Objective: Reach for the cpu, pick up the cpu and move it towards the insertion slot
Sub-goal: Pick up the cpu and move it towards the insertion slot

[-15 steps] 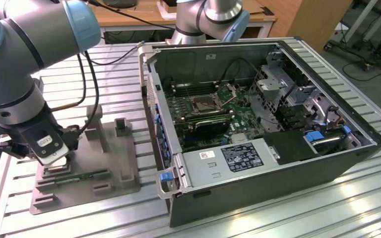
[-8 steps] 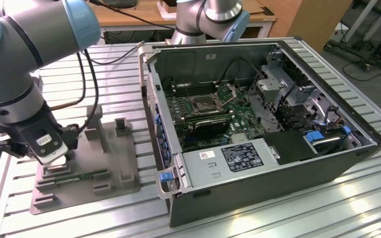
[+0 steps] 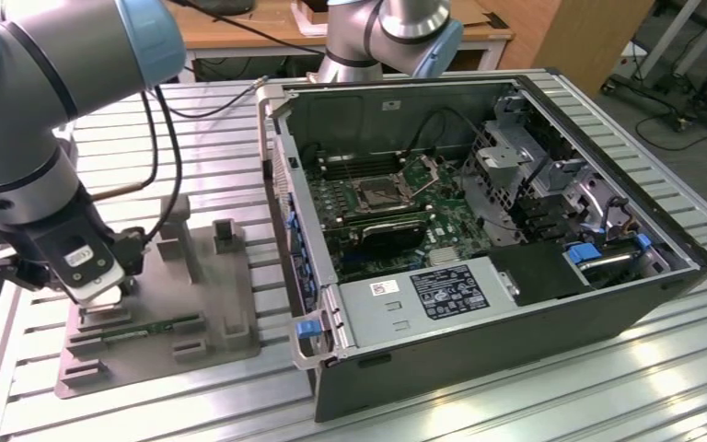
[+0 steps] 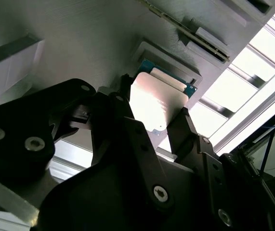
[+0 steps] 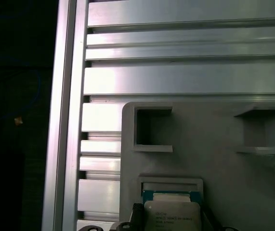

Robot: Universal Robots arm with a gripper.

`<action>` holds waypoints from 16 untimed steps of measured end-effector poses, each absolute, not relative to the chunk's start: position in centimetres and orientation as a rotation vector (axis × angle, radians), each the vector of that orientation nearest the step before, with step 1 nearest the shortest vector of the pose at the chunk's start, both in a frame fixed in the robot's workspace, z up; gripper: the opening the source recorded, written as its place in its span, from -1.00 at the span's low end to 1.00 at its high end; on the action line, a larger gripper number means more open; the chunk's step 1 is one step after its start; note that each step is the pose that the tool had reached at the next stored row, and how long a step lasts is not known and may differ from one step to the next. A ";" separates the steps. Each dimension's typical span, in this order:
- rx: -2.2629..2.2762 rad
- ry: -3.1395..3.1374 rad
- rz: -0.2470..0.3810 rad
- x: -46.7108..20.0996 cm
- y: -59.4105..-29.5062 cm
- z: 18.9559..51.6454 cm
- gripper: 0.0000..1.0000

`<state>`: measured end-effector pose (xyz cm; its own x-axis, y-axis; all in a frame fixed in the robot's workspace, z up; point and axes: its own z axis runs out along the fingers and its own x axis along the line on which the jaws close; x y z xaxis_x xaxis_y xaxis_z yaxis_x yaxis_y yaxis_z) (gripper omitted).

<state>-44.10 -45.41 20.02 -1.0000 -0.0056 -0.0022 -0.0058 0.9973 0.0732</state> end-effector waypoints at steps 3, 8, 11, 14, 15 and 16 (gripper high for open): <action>-0.009 3.137 0.115 -44.1 -45.4 20.2 0.08; -0.009 3.137 0.115 -44.1 -45.4 20.4 0.08; -0.009 3.138 0.115 -44.1 -45.4 20.5 0.08; -0.009 3.137 0.115 -44.1 -45.4 20.7 0.08; -0.009 3.137 0.115 -44.1 -45.4 20.7 0.08; -0.009 3.138 0.115 -44.1 -45.4 20.8 0.08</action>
<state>-44.10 -45.41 20.77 -1.0000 -0.0056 -0.0021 -0.0058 0.9973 0.0732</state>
